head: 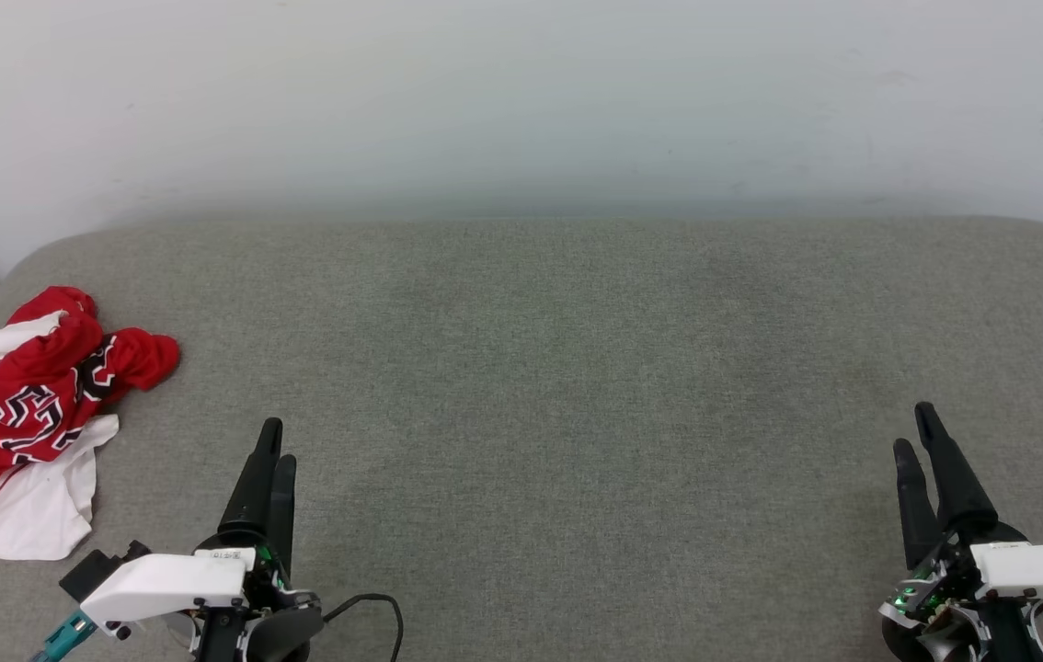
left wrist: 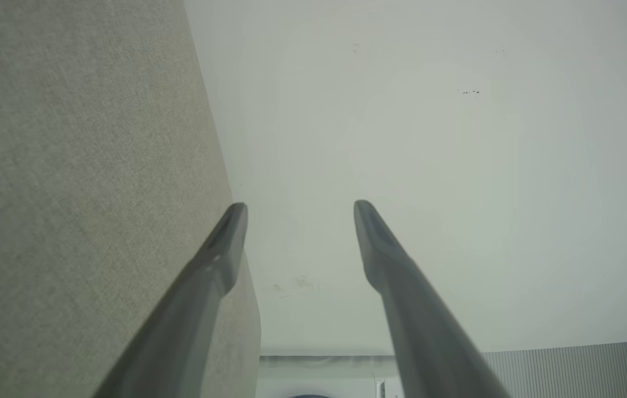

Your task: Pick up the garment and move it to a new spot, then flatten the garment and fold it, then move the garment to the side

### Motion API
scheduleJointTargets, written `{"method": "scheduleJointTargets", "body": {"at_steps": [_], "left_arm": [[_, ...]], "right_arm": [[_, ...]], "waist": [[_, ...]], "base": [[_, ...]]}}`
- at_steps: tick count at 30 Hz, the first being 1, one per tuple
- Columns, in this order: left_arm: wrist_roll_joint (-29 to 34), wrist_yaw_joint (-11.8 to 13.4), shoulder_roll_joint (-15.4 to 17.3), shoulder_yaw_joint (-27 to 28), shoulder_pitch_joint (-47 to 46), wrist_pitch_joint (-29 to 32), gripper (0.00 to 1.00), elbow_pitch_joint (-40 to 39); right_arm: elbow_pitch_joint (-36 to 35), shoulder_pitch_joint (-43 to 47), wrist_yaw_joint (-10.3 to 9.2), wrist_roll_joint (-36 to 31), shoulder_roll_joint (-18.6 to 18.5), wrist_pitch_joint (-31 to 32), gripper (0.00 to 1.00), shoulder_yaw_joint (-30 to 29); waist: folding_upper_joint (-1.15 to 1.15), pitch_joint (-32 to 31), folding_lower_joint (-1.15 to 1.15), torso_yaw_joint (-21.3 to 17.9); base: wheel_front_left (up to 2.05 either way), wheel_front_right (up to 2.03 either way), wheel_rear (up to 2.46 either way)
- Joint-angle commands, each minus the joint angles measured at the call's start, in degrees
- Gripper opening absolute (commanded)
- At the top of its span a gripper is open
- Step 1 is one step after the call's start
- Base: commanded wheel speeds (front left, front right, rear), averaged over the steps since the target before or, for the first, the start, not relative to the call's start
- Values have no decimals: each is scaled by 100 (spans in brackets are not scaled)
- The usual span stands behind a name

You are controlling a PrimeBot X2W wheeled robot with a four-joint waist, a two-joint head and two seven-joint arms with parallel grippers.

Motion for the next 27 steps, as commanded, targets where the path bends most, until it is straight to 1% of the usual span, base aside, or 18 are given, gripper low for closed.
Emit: {"method": "scheduleJointTargets", "body": {"at_steps": [1,7,11,25,26,27], "left_arm": [[88,-2,13,-58,-132,-71,100,-167],[464,-2,14,-214,-123,-219,100,-334],[854,-2,14,-301,-108,-312,100,-354],[2544,-2,20,-621,-136,-610,100,-338],[2669,-2,20,-635,-137,-630,100,-333],[3027,-2,19,-645,-136,-690,100,-329]], "right_arm": [[-159,-46,1,-81,-21,-65,100,50],[-271,-17,1,-427,-90,-221,100,167],[-337,-5,1,-858,-117,-315,100,187],[-520,66,1,-2638,-53,-612,100,223],[-524,68,1,-2788,-57,-633,100,233],[-544,75,1,-3243,-69,-683,100,261]], "waist": [[0,-1,0,3],[0,-6,0,12],[0,-13,0,14],[0,-29,0,6],[0,-30,0,7],[0,-33,0,10]], "base": [[0,0,0],[0,0,0],[0,0,0],[0,0,0],[0,0,0],[0,0,0]]}}
